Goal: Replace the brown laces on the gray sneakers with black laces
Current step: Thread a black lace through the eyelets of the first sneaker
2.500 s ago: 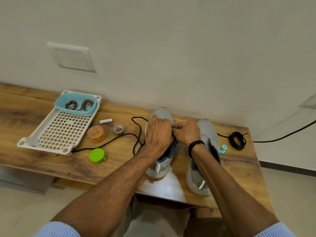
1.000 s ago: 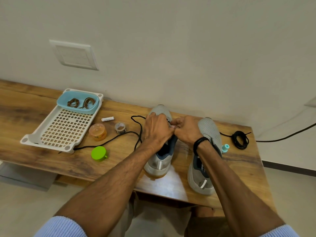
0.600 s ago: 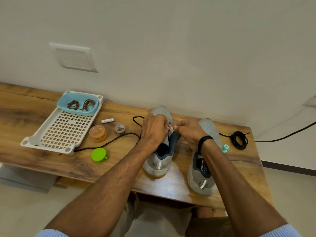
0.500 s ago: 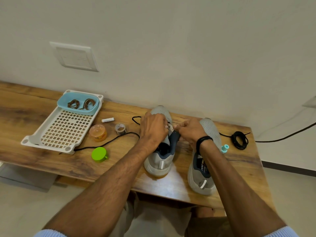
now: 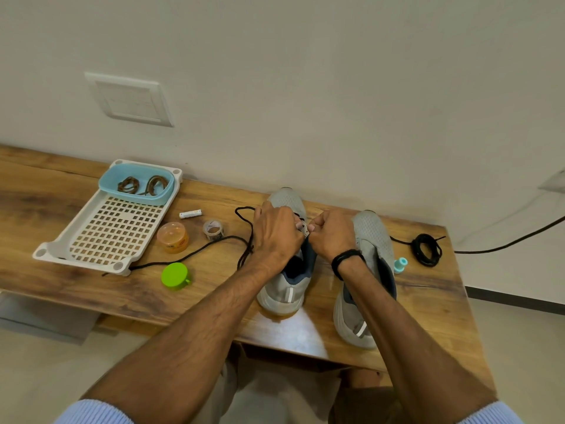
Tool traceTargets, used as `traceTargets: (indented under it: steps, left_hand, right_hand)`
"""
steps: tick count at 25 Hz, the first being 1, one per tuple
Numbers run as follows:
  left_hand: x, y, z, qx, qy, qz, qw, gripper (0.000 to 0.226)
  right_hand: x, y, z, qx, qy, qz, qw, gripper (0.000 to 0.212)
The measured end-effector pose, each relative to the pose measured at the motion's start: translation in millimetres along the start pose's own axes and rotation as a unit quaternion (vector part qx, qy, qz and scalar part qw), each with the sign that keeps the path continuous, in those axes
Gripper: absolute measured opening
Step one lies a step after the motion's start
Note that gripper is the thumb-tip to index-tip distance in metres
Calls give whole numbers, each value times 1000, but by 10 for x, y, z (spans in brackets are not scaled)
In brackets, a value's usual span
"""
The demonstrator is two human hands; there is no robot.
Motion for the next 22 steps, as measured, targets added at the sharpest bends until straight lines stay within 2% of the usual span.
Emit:
traceTargets:
  steps: [4, 8, 11, 14, 16, 20, 22]
  left_hand:
    - [-13, -38, -20, 33, -1, -8, 999, 13]
    - [24, 15, -38, 13, -5, -8, 1000, 15]
    - [65, 63, -15, -1, -5, -17, 1000, 15]
    - [79, 102, 32, -18, 11, -9, 1000, 17]
    - [57, 103, 17, -12, 31, -8, 999, 26]
    - [3, 125, 93, 49, 4, -6, 999, 47]
    - [-6, 124, 98, 82, -3, -19, 996, 56]
  right_hand:
    - [-20, -16, 15, 16, -5, -12, 1000, 14]
    - [-33, 105, -38, -3, -5, 33, 999, 19]
    - [0, 50, -65, 16, 19, 29, 999, 22]
    - [82, -179, -90, 144, 63, -50, 986, 34]
    - [95, -370, -166, 264, 74, -139, 952, 31]
    - [91, -390, -332, 293, 98, -164, 937, 24]
    - [88, -367, -389, 344, 96, -183, 916, 20]
Point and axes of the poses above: each hand's wrist, its own x-axis towards the middle knuckle, its own z-axis out of the back of the hand, y = z × x, the point moved 9 cm from there along x, towards the middle knuckle, and after that the axes turned 4 degrees about x, right-handed, at the moved point
